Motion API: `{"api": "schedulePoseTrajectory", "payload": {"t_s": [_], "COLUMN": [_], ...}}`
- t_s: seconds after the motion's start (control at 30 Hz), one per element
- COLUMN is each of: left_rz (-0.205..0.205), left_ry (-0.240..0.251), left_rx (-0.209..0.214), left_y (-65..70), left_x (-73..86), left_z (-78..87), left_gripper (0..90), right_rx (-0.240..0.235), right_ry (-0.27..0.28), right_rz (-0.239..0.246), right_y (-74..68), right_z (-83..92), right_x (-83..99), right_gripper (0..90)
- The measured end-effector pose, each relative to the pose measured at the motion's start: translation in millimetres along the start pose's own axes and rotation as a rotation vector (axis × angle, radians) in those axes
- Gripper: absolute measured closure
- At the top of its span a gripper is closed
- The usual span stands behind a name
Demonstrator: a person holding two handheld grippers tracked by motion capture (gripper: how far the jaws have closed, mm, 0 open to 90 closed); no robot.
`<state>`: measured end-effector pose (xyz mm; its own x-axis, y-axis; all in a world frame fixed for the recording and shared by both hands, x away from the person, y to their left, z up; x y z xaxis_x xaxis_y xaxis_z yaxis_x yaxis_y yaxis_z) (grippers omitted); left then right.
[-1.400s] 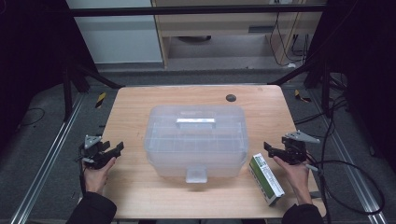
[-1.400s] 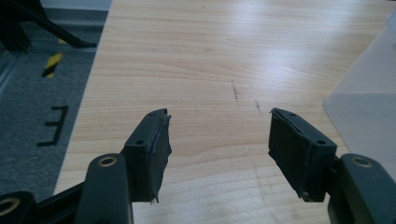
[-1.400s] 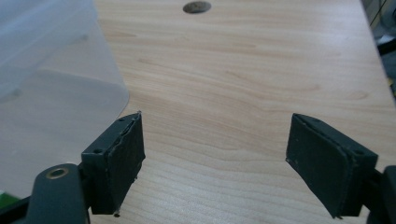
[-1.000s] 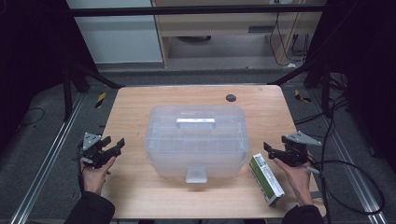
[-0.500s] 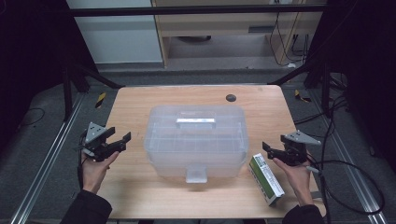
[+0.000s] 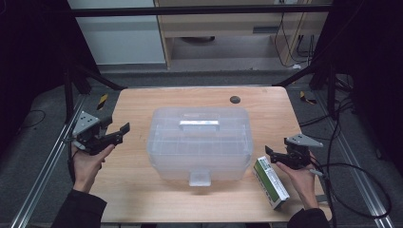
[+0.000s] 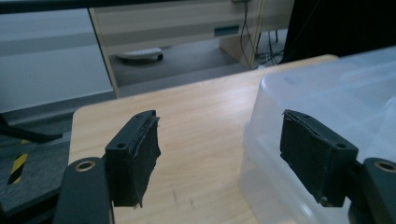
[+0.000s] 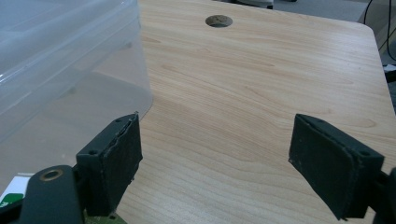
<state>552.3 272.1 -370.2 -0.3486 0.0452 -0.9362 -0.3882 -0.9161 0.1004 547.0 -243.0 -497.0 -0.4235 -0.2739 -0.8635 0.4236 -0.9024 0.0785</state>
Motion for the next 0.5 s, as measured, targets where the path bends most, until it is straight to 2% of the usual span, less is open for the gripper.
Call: {"api": "schedulePoseTrajectory", "payload": {"t_s": [0.1,0.13,0.27,0.4,0.5], "left_rz": [-0.009,-0.007,0.001,-0.022,-0.033], "left_ry": [0.009,0.004,0.015,0.001,0.0], "left_rx": [0.014,0.032,0.057,0.104,0.118], "left_y": [6.5,11.8,20.5,32.4,35.7], "left_x": [-13.9,-18.8,-25.8,-29.3,-30.7], "left_z": [-1.4,-3.9,-9.0,-13.3,-14.4], "left_gripper": [26.5,25.6,25.7,25.7,25.7], "right_rx": [-0.001,-0.001,-0.005,-0.007,-0.006], "right_ry": [0.004,0.006,0.006,0.015,0.012], "right_rz": [0.008,0.009,0.018,0.017,0.024], "right_y": [-0.6,-0.9,-1.4,-0.8,-1.3], "right_z": [1.0,1.6,2.1,2.8,2.0], "right_x": [-1.8,-2.6,-3.4,-5.5,-5.1], "right_gripper": [17.0,16.9,16.8,16.7,16.7]}}
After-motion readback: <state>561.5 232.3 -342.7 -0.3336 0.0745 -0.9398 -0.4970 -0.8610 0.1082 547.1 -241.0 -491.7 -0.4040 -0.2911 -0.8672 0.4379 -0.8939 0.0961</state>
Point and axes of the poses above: each handheld gripper's, and its own axes: z roughly backward along the jaws, x roughly out of its underside, y roughly to its right, the point moved 9 cm from there along -z, roughly forward along the jaws, and after that the axes turned 6 degrees about z, right-handed, at the moved point
